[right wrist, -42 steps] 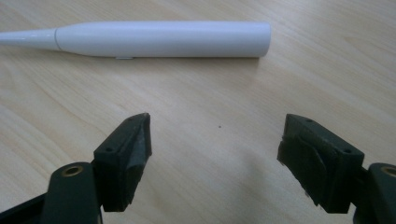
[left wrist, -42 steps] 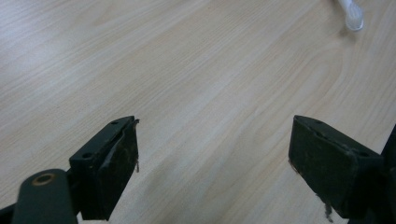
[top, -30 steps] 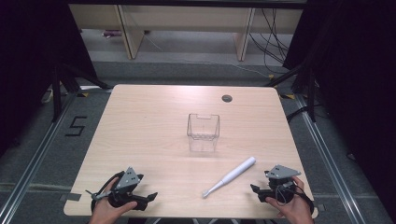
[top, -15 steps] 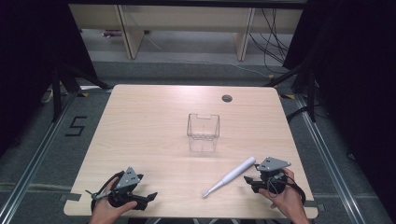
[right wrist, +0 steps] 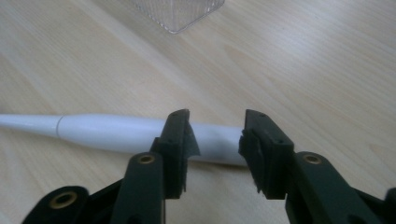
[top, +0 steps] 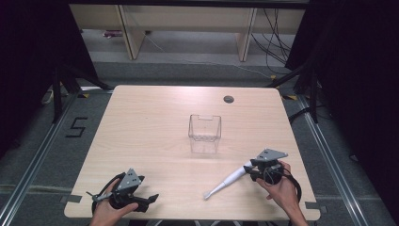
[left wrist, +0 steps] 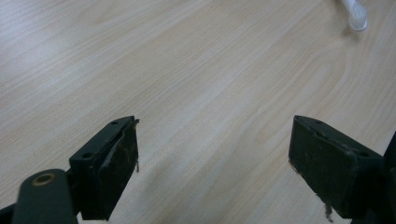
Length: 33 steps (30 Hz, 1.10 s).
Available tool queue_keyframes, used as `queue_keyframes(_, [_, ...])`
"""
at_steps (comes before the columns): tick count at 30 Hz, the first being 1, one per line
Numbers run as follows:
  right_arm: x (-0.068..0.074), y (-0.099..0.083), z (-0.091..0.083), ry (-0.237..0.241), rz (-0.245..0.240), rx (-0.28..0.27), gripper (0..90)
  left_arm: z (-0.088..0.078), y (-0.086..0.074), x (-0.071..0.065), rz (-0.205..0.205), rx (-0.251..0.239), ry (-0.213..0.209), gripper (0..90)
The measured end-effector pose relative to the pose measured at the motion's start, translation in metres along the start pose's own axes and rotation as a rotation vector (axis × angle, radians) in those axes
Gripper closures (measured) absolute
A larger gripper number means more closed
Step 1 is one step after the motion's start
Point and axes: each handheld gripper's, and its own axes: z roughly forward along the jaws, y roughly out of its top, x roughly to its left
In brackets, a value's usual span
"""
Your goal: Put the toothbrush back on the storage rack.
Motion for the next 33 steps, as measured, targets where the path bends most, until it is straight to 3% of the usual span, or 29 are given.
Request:
queue_keyframes(3, [-0.004,0.004,0.006,-0.024,-0.014,-0.015,68.8,0.0,0.0,0.0,0.003,0.002,-0.004,15.3])
queue_keyframes(9, [-0.017,0.012,0.021,-0.042,-0.019,0.011,80.0,0.0,0.0,-0.001,0.006,-0.001,-0.008,15.3])
queue_keyframes(11, [-0.021,0.014,0.024,-0.044,-0.01,-0.002,83.0,0.0,0.0,-0.001,0.003,0.0,-0.015,15.3])
queue_keyframes(12, [-0.021,0.016,0.024,-0.039,0.02,0.008,84.2,0.0,0.0,-0.001,-0.001,-0.002,-0.016,15.3])
queue_keyframes(14, [-0.025,0.017,0.028,-0.046,0.013,0.009,86.3,0.0,0.0,0.0,0.005,0.004,-0.012,15.3])
queue_keyframes(15, [-0.023,0.017,0.029,-0.041,0.046,0.019,87.0,0.0,0.0,-0.002,-0.005,-0.011,-0.017,15.3])
queue_keyframes(16, [-0.026,0.017,0.031,-0.046,0.014,0.014,87.3,0.0,0.0,-0.002,-0.006,-0.013,-0.018,15.3])
queue_keyframes(21, [-0.027,0.018,0.036,-0.038,0.003,0.027,88.7,0.0,0.0,-0.003,-0.018,-0.014,-0.013,15.3])
queue_keyframes(22, [-0.025,0.018,0.036,-0.031,0.037,0.043,88.7,-0.001,0.0,-0.003,-0.015,-0.011,-0.013,15.3])
queue_keyframes(24, [-0.028,0.017,0.038,-0.034,0.0,0.037,88.7,-0.001,0.0,-0.003,-0.01,-0.007,-0.015,15.3])
queue_keyframes(28, [-0.028,0.017,0.037,-0.029,0.027,0.06,89.0,-0.001,0.0,-0.003,-0.011,-0.007,-0.015,15.3])
queue_keyframes(33, [-0.03,0.016,0.037,-0.019,0.02,0.067,89.1,0.0,0.0,-0.002,0.001,-0.004,-0.011,15.3])
